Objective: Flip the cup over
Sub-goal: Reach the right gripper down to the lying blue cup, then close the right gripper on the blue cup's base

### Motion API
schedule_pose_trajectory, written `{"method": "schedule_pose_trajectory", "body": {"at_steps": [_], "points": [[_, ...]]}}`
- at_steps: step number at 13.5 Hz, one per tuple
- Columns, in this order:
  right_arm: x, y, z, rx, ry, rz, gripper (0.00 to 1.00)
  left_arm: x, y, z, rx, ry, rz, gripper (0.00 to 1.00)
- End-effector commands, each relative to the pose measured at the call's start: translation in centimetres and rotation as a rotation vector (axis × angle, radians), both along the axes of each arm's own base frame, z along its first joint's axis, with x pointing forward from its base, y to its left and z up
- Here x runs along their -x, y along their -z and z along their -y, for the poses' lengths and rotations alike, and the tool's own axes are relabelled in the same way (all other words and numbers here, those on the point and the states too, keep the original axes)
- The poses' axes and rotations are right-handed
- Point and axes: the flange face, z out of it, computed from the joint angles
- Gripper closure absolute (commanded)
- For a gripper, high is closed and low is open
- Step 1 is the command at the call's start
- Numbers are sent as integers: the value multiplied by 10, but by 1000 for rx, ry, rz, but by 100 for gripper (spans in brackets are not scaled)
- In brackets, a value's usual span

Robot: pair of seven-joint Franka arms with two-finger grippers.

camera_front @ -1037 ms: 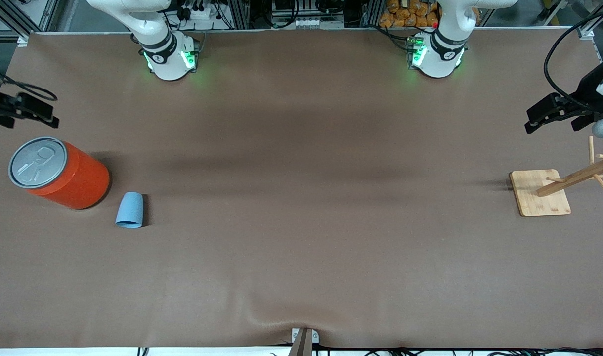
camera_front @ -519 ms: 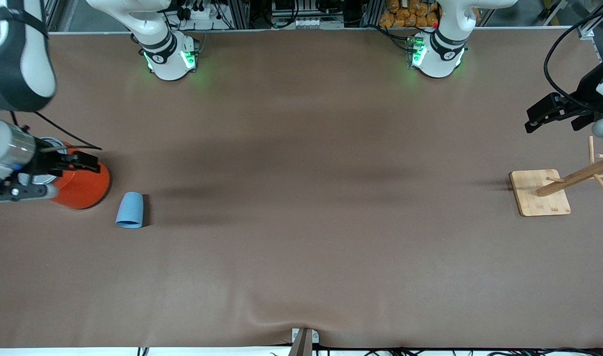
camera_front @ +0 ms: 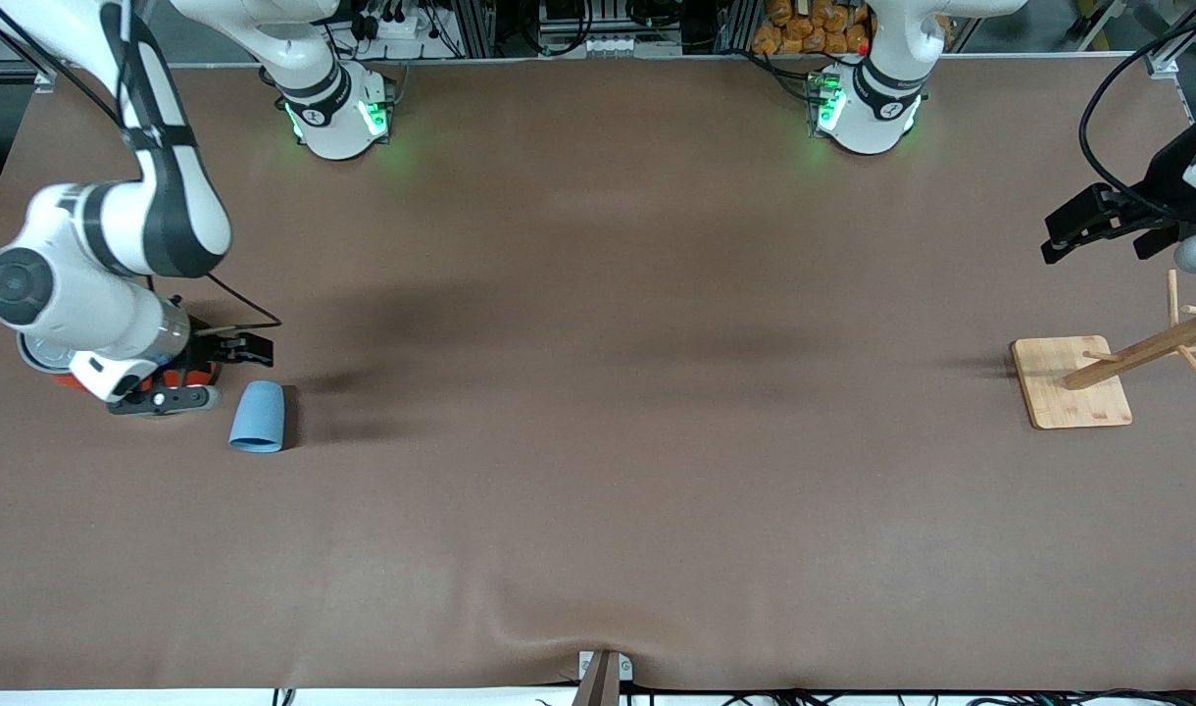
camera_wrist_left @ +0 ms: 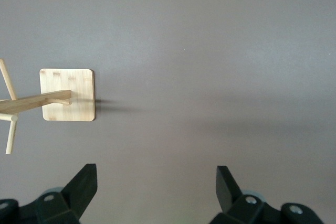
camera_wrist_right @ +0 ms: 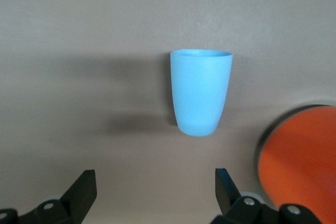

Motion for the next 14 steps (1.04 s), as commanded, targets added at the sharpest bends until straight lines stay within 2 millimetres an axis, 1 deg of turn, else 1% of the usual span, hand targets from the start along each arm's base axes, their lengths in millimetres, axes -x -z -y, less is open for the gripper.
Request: {"method": "schedule_pose_trajectory", "body": {"at_steps": [1, 3, 6, 8, 9, 14], "points": [[1, 34, 7, 18, -20, 2, 0, 6, -7, -2, 13, 14, -2, 0], [-7, 53, 7, 68, -80, 42, 0, 6, -7, -2, 13, 14, -2, 0], [-16, 75, 11, 72, -104, 61, 0, 6, -7, -2, 13, 14, 0, 0], [-31, 89, 29, 67, -146, 82, 0, 6, -7, -2, 13, 14, 0, 0], [-38, 92, 37, 67, -160, 85, 0, 6, -7, -1, 13, 14, 0, 0], [-56, 119, 50, 60, -201, 73, 0, 6, -7, -3, 13, 13, 0, 0]]}}
